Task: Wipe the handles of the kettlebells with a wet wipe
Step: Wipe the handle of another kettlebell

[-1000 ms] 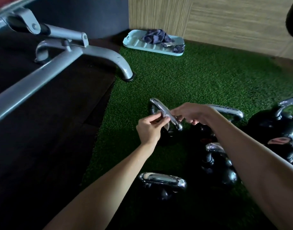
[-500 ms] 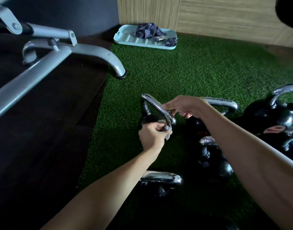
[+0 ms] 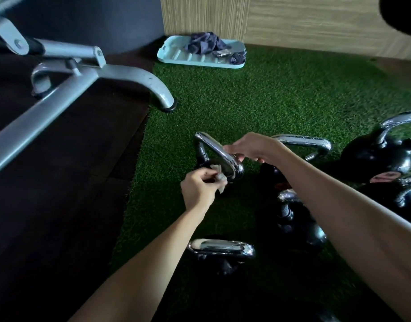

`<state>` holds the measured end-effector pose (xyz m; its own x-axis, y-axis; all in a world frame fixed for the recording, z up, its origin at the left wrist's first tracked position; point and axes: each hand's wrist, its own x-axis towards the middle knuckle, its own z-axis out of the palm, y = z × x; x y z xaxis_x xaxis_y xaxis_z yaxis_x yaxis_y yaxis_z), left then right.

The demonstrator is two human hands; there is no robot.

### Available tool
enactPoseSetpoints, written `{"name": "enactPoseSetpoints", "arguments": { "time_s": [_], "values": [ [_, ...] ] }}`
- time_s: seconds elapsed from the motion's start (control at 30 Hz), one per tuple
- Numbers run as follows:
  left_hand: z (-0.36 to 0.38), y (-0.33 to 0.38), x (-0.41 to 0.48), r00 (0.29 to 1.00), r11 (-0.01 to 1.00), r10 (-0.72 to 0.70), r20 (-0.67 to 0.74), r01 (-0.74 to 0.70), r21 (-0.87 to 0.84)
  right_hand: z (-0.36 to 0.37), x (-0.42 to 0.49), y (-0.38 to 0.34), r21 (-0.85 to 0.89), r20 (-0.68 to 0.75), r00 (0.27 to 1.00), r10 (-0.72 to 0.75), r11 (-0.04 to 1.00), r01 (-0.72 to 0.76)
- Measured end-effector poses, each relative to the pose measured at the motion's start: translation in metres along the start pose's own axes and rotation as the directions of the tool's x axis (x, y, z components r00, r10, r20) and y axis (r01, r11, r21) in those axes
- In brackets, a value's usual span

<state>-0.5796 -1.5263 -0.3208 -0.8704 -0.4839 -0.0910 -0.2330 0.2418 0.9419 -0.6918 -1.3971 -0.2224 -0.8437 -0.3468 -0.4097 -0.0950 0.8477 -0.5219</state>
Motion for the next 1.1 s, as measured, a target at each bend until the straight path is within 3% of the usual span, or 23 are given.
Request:
{"name": "enactPoseSetpoints", "arguments": {
  "time_s": [0.1,0.17,0.27,0.33,0.5,0.6,0.67,0.73,0.83,0.93,1.1],
  "values": [
    [-0.029,0.006,-0.006,0.991,0.992,0.117,-0.063,-0.12,-0.041,-0.001,-0.014,0.002,-0.001,-0.286,0.949,-0.132,0.991,0.137],
    [-0.042,0.014,-0.011,0.983,0.982,0.169,-0.077,-0.174,-0.069,-0.006,-0.026,-0.001,0.122,-0.183,0.962,-0.201,0.967,0.225],
    [-0.051,0.027,-0.015,0.963,0.958,0.261,-0.065,-0.267,-0.101,-0.007,-0.047,-0.004,0.2,0.152,0.953,-0.26,0.953,0.228],
    [-0.053,0.036,-0.016,0.952,0.946,0.306,-0.015,-0.306,-0.106,-0.003,-0.05,0.001,0.26,0.22,0.936,-0.276,0.941,0.217],
    [-0.048,0.05,-0.012,0.915,0.912,0.404,0.029,-0.4,-0.091,0.012,-0.042,0.017,0.489,0.103,0.964,-0.246,0.856,0.166],
    [-0.051,0.051,-0.001,0.901,0.902,0.432,0.042,-0.431,-0.038,0.007,-0.039,0.022,0.525,-0.027,0.983,-0.179,0.835,0.167],
    [-0.053,0.046,0.007,0.932,0.931,0.362,-0.004,-0.362,0.037,-0.001,-0.035,0.029,0.465,-0.201,0.978,-0.055,0.873,0.145],
    [-0.051,0.045,0.017,0.977,0.974,0.209,-0.034,-0.205,0.094,-0.006,-0.032,0.036,0.422,-0.29,0.957,0.024,0.9,0.105],
    [-0.043,0.049,0.029,0.997,0.993,0.012,0.073,-0.02,0.113,0.003,-0.029,0.038,0.433,-0.14,0.99,0.033,0.901,0.032],
    [-0.034,0.057,0.033,0.988,0.987,-0.112,0.109,0.123,-0.106,0.012,-0.027,0.034,0.561,-0.031,0.997,0.074,0.827,-0.044],
    [-0.035,0.057,0.039,0.982,0.955,-0.161,0.1,0.18,-0.235,0.019,-0.03,0.022,0.613,-0.004,0.995,0.098,0.786,-0.076]
  ]
}}
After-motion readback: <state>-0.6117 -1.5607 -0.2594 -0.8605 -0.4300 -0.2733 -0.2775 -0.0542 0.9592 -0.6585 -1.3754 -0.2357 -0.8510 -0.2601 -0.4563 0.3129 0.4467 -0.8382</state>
